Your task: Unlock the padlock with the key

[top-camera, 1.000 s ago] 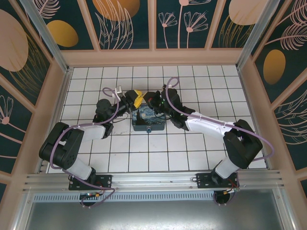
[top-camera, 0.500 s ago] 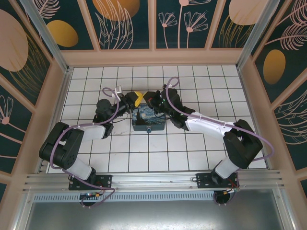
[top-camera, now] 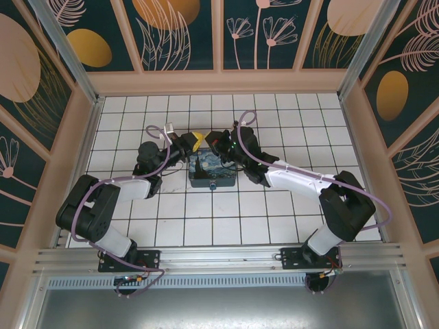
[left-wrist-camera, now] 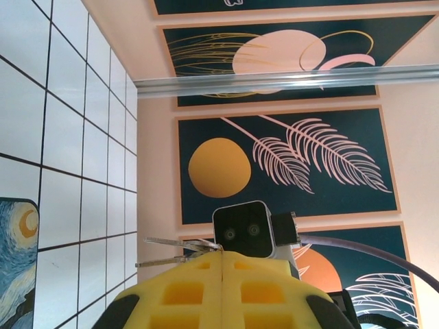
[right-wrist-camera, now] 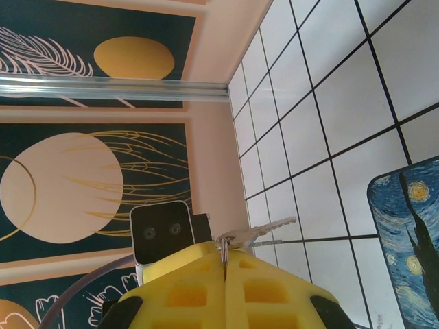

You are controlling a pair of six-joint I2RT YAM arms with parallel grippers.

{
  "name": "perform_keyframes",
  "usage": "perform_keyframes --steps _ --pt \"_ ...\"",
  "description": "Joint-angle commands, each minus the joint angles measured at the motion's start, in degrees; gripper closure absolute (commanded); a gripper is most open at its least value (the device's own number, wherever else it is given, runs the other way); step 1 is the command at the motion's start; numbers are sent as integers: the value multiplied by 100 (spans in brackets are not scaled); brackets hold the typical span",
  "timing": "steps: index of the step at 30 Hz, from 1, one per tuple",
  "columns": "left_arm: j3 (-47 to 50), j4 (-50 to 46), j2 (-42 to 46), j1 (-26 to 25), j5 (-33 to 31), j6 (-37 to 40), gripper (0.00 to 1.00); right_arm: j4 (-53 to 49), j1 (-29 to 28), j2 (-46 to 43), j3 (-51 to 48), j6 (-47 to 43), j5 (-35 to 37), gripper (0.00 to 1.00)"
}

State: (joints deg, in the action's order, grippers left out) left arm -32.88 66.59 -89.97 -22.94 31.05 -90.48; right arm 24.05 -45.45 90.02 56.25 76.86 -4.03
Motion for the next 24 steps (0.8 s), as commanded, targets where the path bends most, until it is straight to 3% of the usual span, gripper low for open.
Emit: perform_keyframes --steps 1,3,7,9,13,24 --pt "-36 52 -47 -35 37 134 100 152 -26 -143 -94 -22 -3 100" --pt "-29 -47 -23 -35 -11 161 95 146 -25 -165 -112 -22 3 100" --pt "41 -184 15 -35 -105 214 52 116 -16 -225 -115 -48 25 100" --pt "47 -190 6 -35 -104 230 42 117 -12 -252 -123 -41 34 100" --pt "45 -159 -36 -35 -107 206 34 160 -38 -266 -123 -47 12 100" --pt "-115 -67 -156 -36 -110 127 35 336 -175 -213 -106 4 -19 100"
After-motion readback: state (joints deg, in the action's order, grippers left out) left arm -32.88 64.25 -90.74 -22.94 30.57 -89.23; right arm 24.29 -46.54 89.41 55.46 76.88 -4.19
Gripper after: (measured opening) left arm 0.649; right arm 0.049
